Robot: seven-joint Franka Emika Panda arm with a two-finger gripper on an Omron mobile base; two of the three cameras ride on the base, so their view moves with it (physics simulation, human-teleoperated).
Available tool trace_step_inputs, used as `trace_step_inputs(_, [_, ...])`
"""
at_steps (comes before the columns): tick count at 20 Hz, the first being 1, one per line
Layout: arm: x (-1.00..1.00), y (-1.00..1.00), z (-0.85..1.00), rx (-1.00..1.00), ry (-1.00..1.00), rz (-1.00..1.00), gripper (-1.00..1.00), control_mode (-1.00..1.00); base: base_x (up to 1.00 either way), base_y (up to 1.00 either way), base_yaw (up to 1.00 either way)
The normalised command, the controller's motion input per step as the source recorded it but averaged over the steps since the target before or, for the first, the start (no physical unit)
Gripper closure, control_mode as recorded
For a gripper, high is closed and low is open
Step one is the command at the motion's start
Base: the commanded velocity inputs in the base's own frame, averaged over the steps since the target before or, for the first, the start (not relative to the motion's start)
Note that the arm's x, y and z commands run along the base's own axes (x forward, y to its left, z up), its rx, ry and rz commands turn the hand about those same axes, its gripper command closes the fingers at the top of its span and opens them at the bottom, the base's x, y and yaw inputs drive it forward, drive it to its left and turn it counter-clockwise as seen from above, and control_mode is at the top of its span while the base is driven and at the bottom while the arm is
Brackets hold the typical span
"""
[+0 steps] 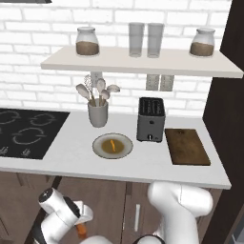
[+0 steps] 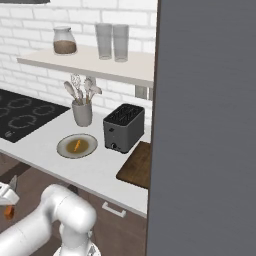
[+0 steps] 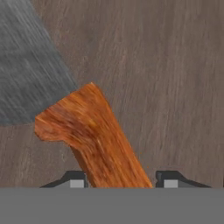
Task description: Pick up the knife from the drawer and place it on the cutting board. Then place the meat from the plate to the cutting board.
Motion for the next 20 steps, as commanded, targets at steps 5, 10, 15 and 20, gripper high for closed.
trace_step_inputs(5, [-0.26,0.21,0.77,0.02,0.05,0.02,1.0,-1.0,0.0,0.0,0.0])
trace_step_inputs(10, [-0.87,0.01,1.0,0.0,0.0,0.0,1.0,-1.0,0.0,0.0,0.0])
trace_step_inputs(15, [-0.91,-0.01,1.0,0.01,0.0,0.0,1.0,-1.0,0.0,0.0,0.0])
trace_step_inputs(20, [-0.51,-0.26,1.0,0.05,0.0,0.0,1.0,-1.0,0.0,0.0,0.0])
